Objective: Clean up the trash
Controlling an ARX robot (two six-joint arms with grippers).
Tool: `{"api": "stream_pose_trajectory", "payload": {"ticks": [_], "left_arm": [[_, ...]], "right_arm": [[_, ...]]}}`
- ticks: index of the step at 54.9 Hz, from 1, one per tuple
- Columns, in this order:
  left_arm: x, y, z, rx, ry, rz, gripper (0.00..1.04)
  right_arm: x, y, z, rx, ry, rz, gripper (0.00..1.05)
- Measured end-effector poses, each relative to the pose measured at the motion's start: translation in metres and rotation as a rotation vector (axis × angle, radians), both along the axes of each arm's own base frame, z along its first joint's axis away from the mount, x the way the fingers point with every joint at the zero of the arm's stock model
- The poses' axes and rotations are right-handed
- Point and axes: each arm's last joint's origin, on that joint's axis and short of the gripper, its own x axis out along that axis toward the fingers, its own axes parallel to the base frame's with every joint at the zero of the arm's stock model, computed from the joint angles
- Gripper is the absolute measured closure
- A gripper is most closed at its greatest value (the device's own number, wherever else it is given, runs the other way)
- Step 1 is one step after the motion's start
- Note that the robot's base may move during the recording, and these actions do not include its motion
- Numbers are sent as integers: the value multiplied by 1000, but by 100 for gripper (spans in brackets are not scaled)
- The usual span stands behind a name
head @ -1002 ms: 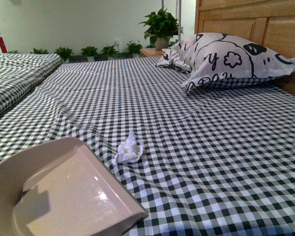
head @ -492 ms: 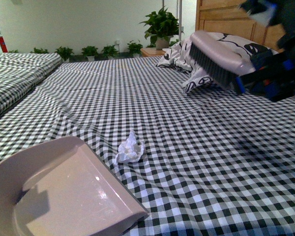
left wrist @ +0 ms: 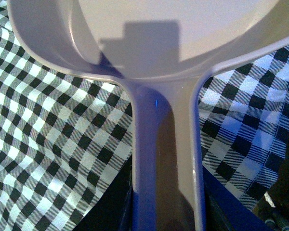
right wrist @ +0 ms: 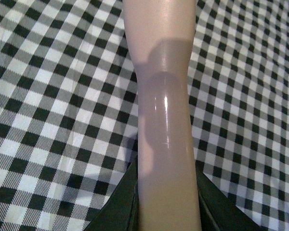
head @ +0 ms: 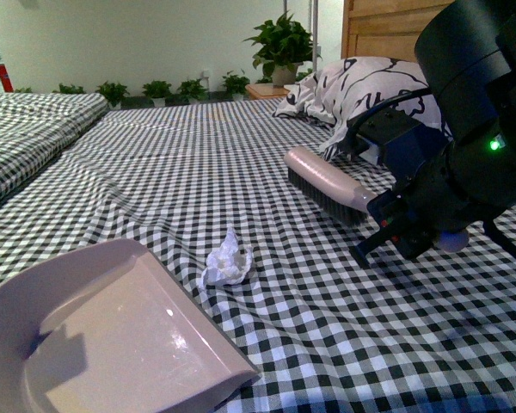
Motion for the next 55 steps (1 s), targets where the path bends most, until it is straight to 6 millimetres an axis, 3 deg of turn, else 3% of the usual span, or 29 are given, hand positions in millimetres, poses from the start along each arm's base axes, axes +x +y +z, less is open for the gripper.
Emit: {"api": "stream_pose_trajectory", "payload": {"ticks": [16,35,41,46,51,55], "left_arm": [[0,0,0,0,0,0,77],[0,0,0,0,0,-1,77],[0,0,0,1,0,-1,77],[0,0,0,1,0,-1,77],[0,0,0,1,-1,-1,77],[0,0,0,1,-1,-1,77]], "right_arm": [[-11,23,-18,-26,73,118,85],[-29,38,-22,-14,210,188,85],[-48,45,-11,89,341,275,85],[-74,53,19,226,423,422,85],[-82,51,41,294,398,461,85],[-77,40,56,326,339,417,85]]}}
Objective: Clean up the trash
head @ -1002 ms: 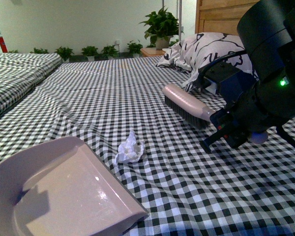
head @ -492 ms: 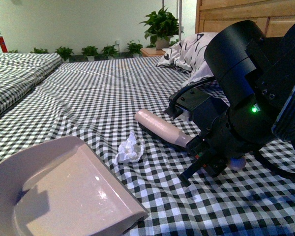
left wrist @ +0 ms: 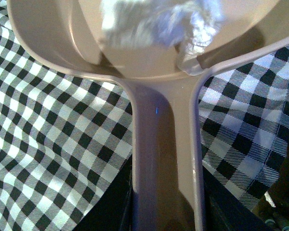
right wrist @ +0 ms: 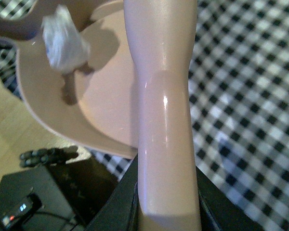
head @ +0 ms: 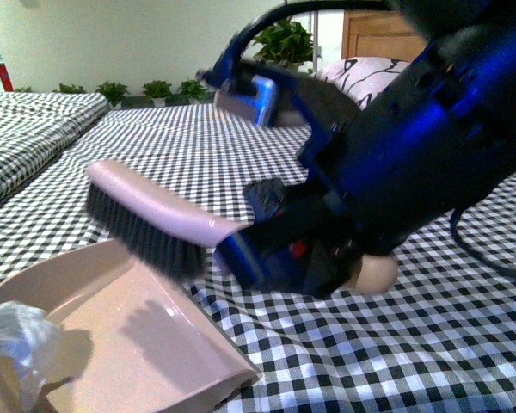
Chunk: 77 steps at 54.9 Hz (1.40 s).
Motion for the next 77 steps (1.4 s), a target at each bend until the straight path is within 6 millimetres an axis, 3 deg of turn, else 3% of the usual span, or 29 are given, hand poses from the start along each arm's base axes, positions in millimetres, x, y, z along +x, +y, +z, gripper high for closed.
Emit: {"api": "stream_pose_trajectory", "payload": {"ticks": [7,18,26,33,38,45,61,67,77], "left_arm": [[0,0,0,1,0,0,77],[0,0,0,1,0,0,77],[0,0,0,0,0,0,77],[0,0,-6,-17,-126,45,77],[2,0,2,-68,-248,140,77],[-9,-9,17,-163,-353,231,77],[-31,-10,37,-254,-557,562,77],[-49,-11,44,-368,-583,634,77],[-105,-19,64,-545,-685,717,77]], "right_arm": [[21,-30,5,-7,-40,-179,85],[37,-55,1,-32,-127,-331,85],[41,-77,1,-22,-147,-428,85],[36,-103,11,-1,-179,-508,85],[21,-125,33,57,-234,-565,85],[-10,-150,64,160,-314,-624,85],[-59,-160,102,334,-406,-681,85],[-74,-163,115,395,-442,-699,85],[-105,-170,130,489,-505,-748,85]]}}
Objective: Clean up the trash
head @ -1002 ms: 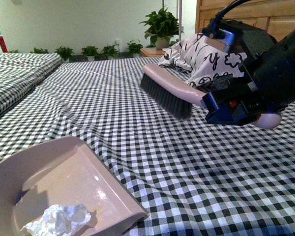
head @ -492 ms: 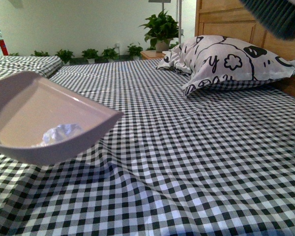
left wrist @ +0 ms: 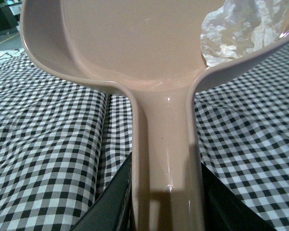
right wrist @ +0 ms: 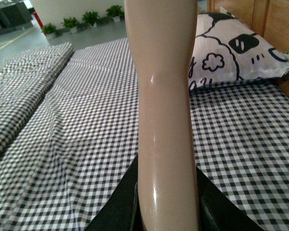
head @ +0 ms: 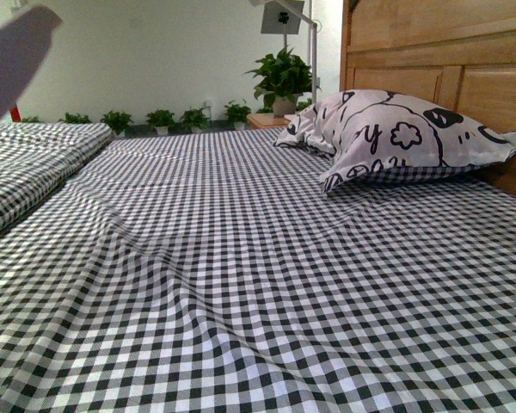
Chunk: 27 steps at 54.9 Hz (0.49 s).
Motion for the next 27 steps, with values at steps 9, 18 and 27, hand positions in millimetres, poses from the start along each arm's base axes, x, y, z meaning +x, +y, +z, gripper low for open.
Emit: {"api": "stream_pose_trajectory", "payload": {"ticks": [9,18,27], "left_arm": [[-35,-6,5,-53,-82,14,77],[-42,-12,5,-97,-134,-7,77],[-41,-14,-3,-136,-117,-44,77]], "right_arm": [[-25,3,6,24,-51,-8,85],[-41,4,0,46,-61,-43,85],[-55,1,-10,54,-57,-112,85]]}}
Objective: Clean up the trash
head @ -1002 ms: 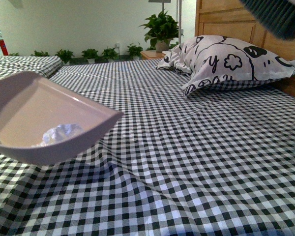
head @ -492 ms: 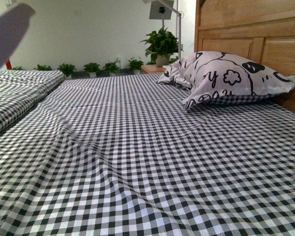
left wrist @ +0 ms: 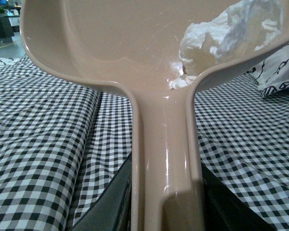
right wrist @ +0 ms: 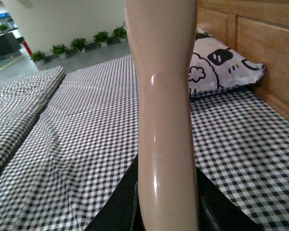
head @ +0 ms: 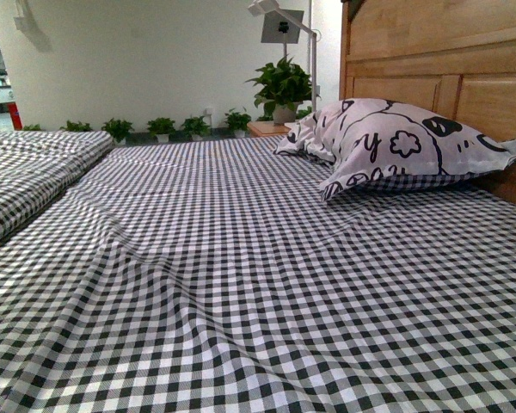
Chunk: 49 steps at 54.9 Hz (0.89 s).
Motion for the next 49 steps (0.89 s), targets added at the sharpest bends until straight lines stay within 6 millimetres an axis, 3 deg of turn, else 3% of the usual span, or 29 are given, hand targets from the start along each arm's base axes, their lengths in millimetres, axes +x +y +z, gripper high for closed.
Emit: {"api": "stream_pose_trajectory", "payload": {"ticks": [14,49], "left_arm": [[-1,-3,-4,-50,9,-44,77],[0,-7,-11,-67,23,-106,77]], "right_arm": [[-15,-7,-9,38,-23,-127,85],[-12,-7,-18,-2,-1,-169,85]]}}
